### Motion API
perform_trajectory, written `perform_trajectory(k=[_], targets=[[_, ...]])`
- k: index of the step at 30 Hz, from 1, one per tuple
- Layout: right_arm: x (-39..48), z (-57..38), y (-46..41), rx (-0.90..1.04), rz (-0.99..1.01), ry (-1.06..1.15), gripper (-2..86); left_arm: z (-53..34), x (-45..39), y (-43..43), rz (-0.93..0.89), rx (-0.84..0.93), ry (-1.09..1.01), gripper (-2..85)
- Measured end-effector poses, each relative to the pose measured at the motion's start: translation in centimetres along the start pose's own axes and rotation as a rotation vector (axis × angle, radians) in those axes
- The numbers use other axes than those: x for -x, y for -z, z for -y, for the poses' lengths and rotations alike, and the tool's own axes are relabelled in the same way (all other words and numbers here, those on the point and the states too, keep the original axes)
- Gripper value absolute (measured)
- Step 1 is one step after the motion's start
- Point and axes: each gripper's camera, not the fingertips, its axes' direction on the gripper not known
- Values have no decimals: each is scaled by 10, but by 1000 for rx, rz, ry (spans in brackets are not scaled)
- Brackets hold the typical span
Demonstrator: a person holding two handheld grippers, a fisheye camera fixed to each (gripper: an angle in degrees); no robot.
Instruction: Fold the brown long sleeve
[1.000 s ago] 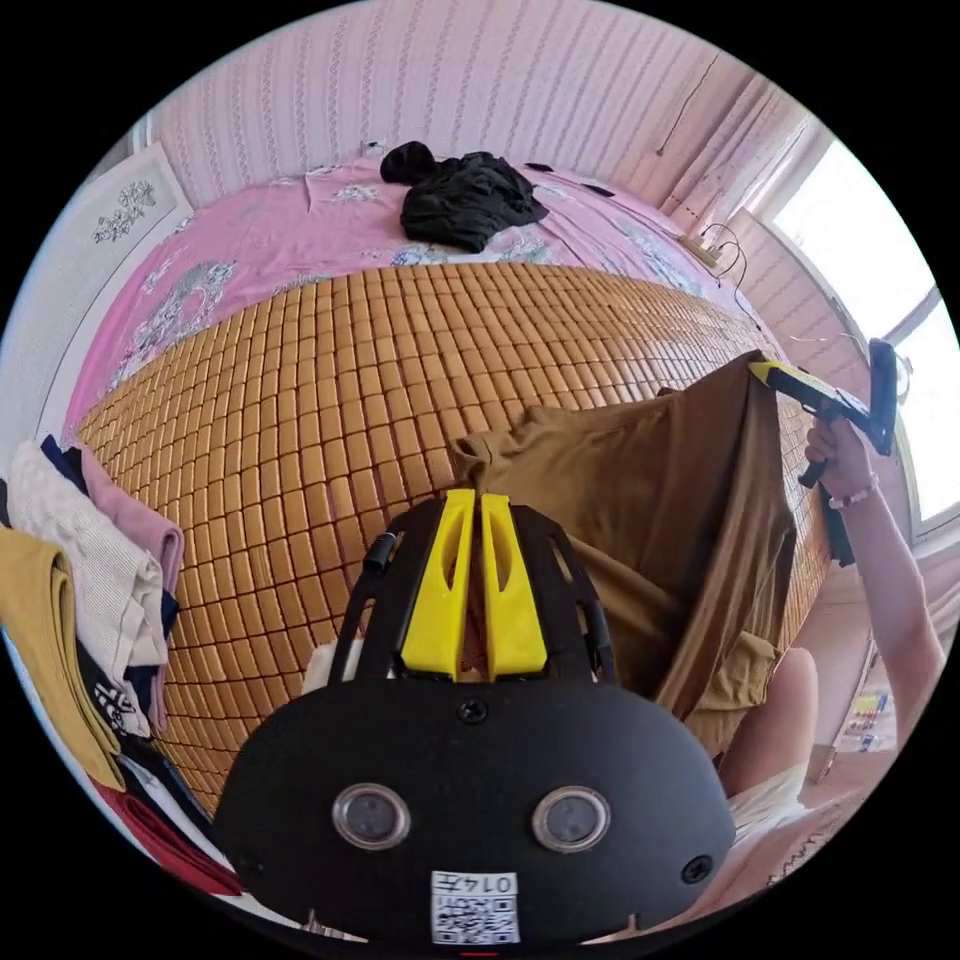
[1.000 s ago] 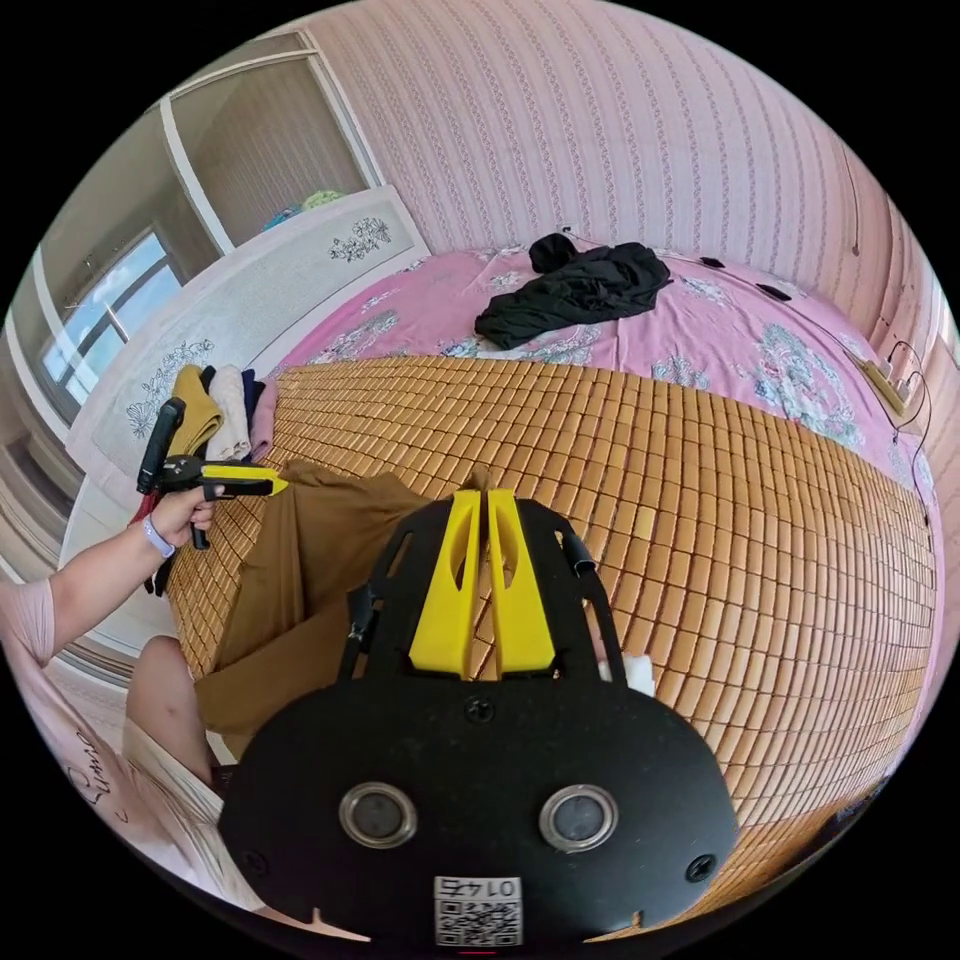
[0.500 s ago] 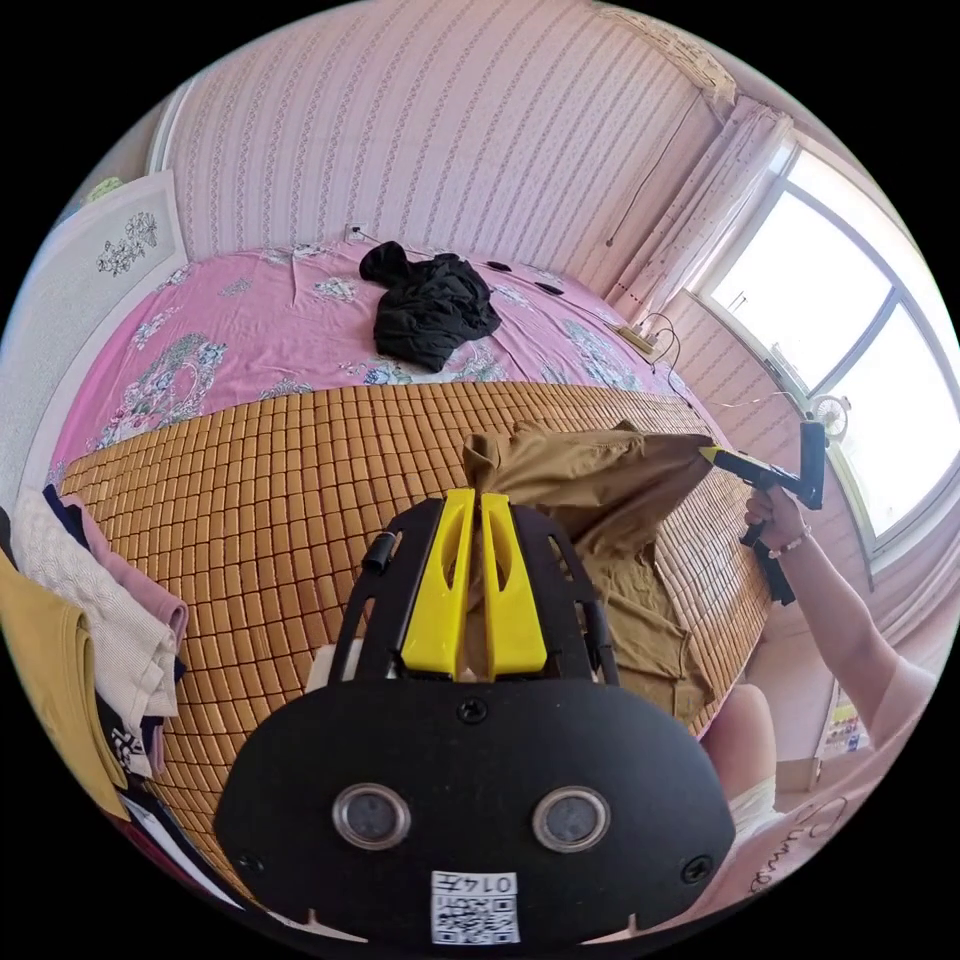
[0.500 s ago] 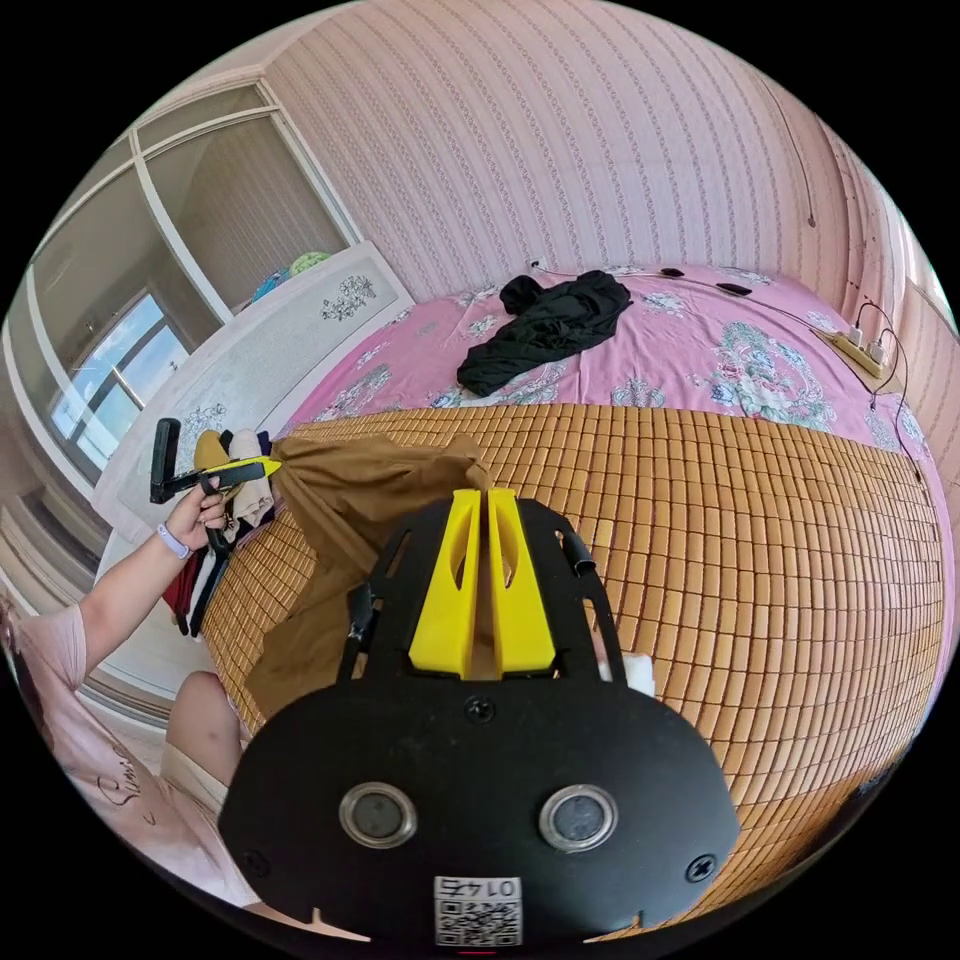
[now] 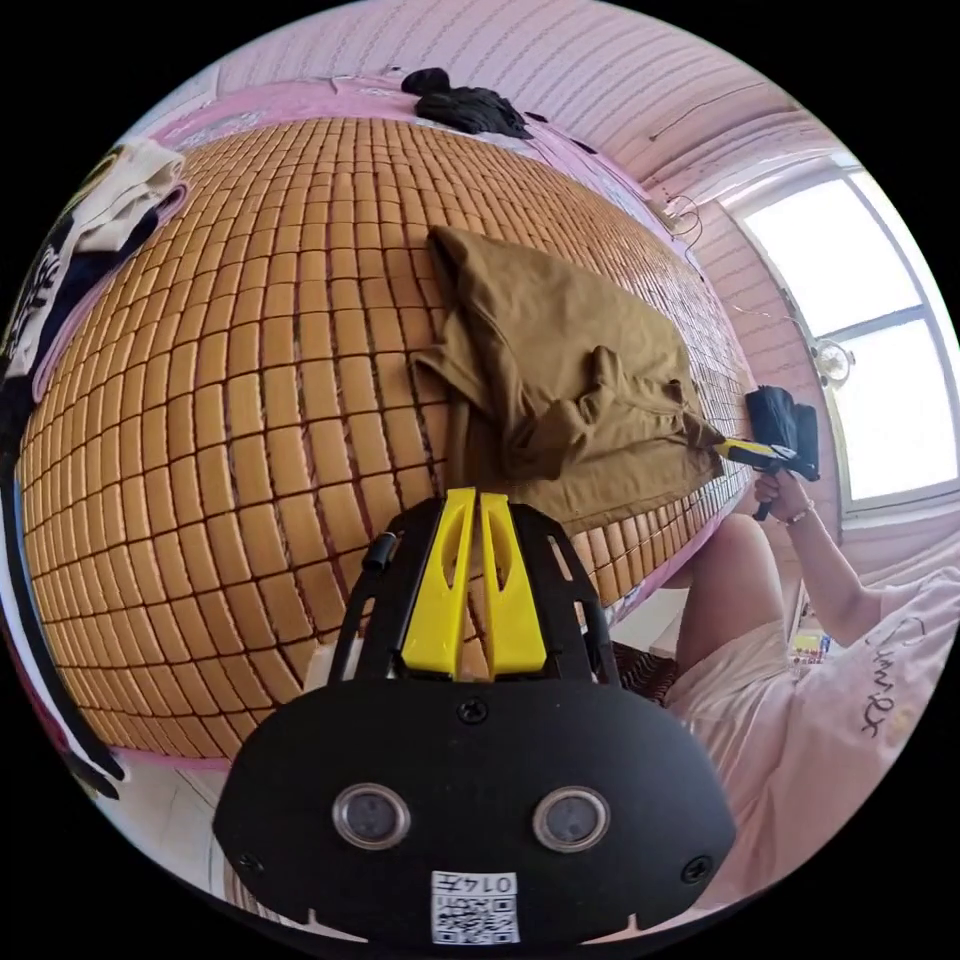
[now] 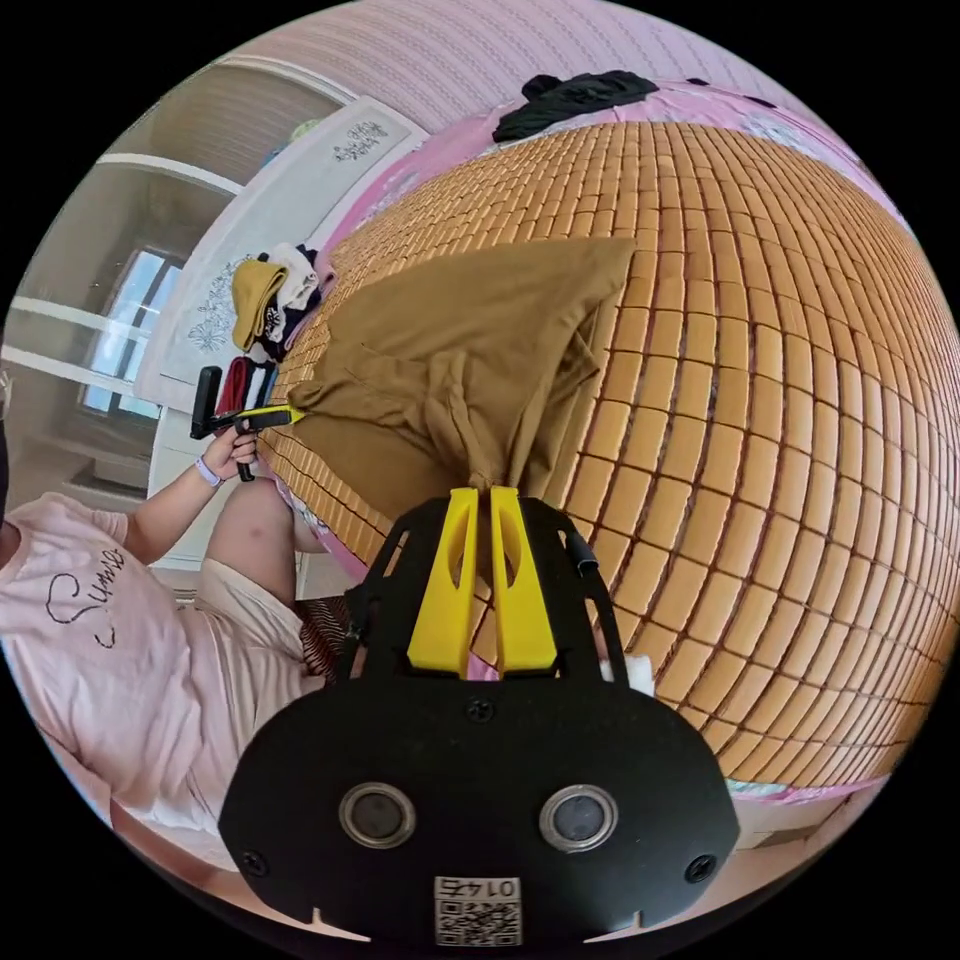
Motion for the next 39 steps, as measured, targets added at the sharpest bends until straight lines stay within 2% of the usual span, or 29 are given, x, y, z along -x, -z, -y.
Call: perform_trajectory(k=[3,6,9,13,15,16,17,19,24,29,33,39], targets=[[9,-2,19,-87,-49,-2,29,-2,-3,23,0,-63,-11,-9],[36,22,18,-151,-62,87,67,19,-26,37,22,-100,-121,-4],[59,58,-19,-107,-76,153,98,53,-57,22,-81,-109,-196,24],[57,95,-88,15,-116,54,101,96,-91,-36,-68,-32,-168,96],[58,99,-100,29,-116,30,63,104,-100,-62,-92,44,-179,97],[62,98,-101,5,-101,39,35,105,-103,-78,-47,101,-170,78],[63,97,-100,-8,-87,55,21,101,-103,-76,5,62,-163,45],[68,87,-92,-46,-23,117,11,94,-105,-70,-49,85,-220,10],[101,48,-82,66,125,348,23,37,-108,-35,-200,81,-372,1],[119,30,-95,119,63,382,51,-22,-101,-16,-265,91,-324,9],[134,66,-127,106,-16,401,36,-24,-120,-18,-237,15,-338,-3],[173,171,-208,78,-252,454,3,3,-190,-74,-12,-50,-382,-9]])
